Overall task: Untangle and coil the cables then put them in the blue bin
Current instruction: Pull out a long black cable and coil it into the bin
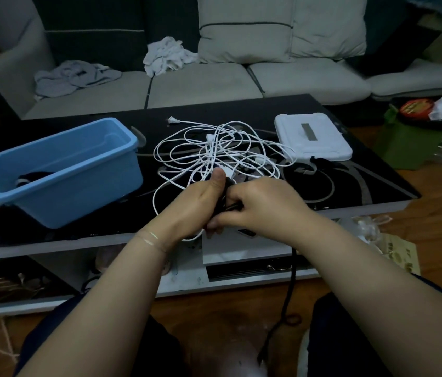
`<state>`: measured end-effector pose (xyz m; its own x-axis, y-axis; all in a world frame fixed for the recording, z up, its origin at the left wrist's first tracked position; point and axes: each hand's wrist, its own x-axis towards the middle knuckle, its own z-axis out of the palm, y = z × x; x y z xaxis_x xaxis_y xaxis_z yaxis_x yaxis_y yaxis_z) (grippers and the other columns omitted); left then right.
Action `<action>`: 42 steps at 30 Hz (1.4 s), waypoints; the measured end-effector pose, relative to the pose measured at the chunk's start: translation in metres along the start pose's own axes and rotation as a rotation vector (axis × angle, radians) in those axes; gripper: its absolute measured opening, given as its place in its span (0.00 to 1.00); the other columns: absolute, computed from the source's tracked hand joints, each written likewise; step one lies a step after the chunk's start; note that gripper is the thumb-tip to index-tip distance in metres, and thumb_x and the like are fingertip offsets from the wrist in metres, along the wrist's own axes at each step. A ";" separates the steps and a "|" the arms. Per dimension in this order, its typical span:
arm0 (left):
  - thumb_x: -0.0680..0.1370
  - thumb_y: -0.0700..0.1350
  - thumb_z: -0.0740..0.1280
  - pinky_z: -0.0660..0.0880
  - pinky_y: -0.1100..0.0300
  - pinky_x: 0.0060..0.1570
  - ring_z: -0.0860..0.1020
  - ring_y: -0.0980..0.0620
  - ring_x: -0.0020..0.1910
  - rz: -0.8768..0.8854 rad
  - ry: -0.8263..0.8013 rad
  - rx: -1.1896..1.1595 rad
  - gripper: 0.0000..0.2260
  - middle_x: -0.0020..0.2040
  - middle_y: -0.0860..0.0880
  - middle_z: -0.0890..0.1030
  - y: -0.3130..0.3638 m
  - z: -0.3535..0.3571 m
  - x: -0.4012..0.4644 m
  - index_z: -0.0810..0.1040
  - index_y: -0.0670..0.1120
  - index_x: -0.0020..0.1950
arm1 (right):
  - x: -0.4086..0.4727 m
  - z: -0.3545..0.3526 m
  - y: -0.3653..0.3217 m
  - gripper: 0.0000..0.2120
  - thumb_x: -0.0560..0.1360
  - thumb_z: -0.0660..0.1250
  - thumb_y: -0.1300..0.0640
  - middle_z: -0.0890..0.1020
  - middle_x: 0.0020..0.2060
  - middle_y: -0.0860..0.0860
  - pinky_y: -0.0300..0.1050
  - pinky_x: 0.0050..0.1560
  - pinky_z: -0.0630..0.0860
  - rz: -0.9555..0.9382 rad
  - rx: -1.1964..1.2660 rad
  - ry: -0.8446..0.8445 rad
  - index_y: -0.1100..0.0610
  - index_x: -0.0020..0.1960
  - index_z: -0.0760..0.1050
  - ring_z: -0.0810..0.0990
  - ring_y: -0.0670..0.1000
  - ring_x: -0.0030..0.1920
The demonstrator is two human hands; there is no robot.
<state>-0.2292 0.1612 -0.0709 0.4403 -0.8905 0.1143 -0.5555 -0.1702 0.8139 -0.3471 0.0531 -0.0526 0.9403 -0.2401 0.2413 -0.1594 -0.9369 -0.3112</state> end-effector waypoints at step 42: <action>0.80 0.52 0.57 0.69 0.63 0.23 0.65 0.55 0.14 0.022 -0.050 -0.801 0.16 0.23 0.46 0.74 0.018 -0.001 -0.021 0.75 0.40 0.44 | 0.035 0.018 0.018 0.15 0.78 0.59 0.45 0.76 0.27 0.44 0.40 0.37 0.69 0.125 1.152 0.189 0.55 0.41 0.72 0.72 0.45 0.32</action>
<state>-0.2478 0.1774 -0.0584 0.3921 -0.9114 0.1252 0.1197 0.1854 0.9753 -0.3116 0.0323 -0.0668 0.8624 -0.4388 0.2523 0.2097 -0.1440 -0.9671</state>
